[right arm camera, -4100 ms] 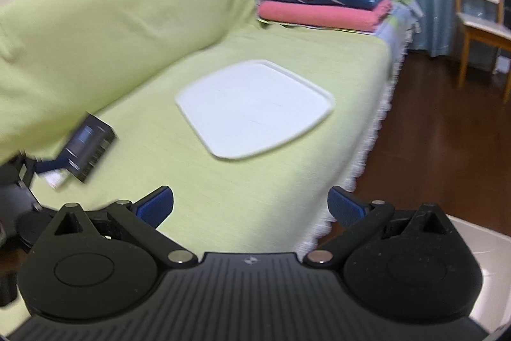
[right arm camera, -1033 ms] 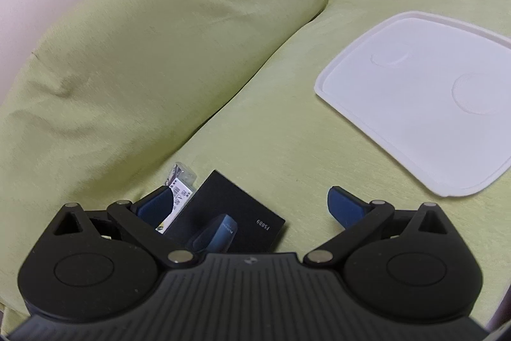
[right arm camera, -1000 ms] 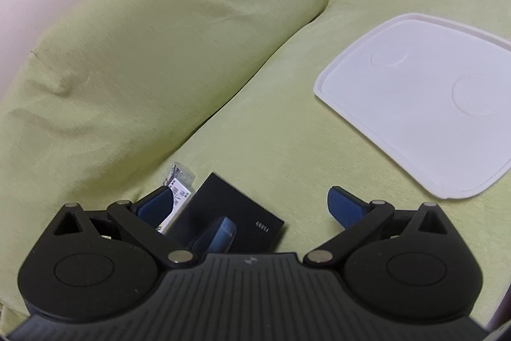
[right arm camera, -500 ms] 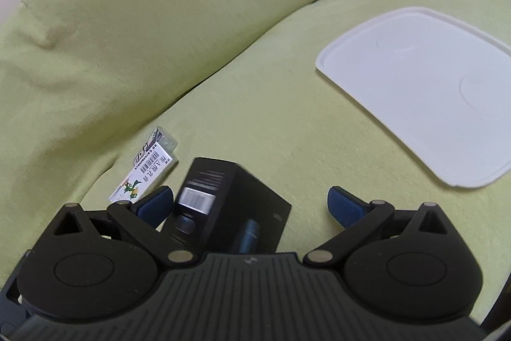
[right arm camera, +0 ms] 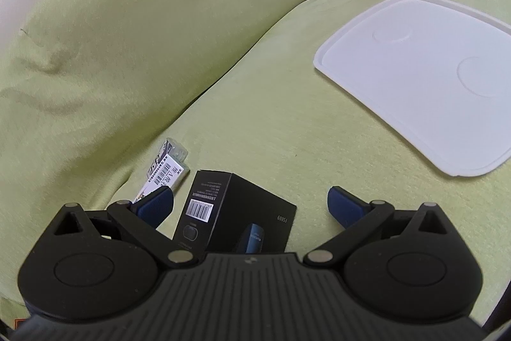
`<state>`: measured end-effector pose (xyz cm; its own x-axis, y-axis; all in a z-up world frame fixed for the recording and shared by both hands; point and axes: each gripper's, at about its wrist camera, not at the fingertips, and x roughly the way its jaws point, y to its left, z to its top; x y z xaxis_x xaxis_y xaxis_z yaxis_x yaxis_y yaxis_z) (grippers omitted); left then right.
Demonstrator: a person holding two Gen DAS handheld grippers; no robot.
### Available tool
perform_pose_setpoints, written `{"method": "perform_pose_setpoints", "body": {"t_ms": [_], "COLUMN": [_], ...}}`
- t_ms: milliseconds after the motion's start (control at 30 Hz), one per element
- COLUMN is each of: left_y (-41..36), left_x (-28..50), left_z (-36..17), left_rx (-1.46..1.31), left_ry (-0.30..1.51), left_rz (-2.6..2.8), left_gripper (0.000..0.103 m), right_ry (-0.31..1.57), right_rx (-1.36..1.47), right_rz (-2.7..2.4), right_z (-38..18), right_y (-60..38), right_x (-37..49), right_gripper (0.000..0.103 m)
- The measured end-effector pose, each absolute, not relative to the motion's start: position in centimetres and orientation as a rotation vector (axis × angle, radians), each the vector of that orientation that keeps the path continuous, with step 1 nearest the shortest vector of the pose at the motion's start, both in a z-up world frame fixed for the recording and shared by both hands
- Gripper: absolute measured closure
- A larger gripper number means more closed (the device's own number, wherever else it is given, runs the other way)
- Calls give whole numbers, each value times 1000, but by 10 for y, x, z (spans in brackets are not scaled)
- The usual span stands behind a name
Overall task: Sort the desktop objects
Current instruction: 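Hold the FLYCO box with the left gripper while the right gripper closes on it from above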
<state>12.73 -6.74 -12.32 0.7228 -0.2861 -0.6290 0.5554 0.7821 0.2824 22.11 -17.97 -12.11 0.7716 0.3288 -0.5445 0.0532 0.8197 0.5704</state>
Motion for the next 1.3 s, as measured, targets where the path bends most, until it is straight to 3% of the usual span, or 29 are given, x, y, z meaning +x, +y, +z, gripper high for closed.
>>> {"method": "perform_pose_setpoints", "body": {"t_ms": [267, 700, 933, 1233, 1300], "left_y": [-57, -57, -66, -77, -79], "left_x": [137, 130, 118, 105, 103], "left_z": [-123, -118, -117, -119, -121], "left_rx": [410, 508, 648, 837, 869], "left_ry": [645, 595, 517, 421, 412], "left_rz": [-493, -497, -491, -480, -482], "left_gripper": [47, 50, 51, 53, 53], "right_ry": [701, 753, 783, 852, 863], "right_rx": [609, 603, 608, 748, 786], "right_rz": [173, 186, 162, 158, 169], "right_z": [-123, -120, -117, -123, -125], "right_y": [-177, -169, -171, -189, -193], "right_x": [222, 223, 223, 215, 212], "right_gripper": [1, 2, 9, 31, 48]}}
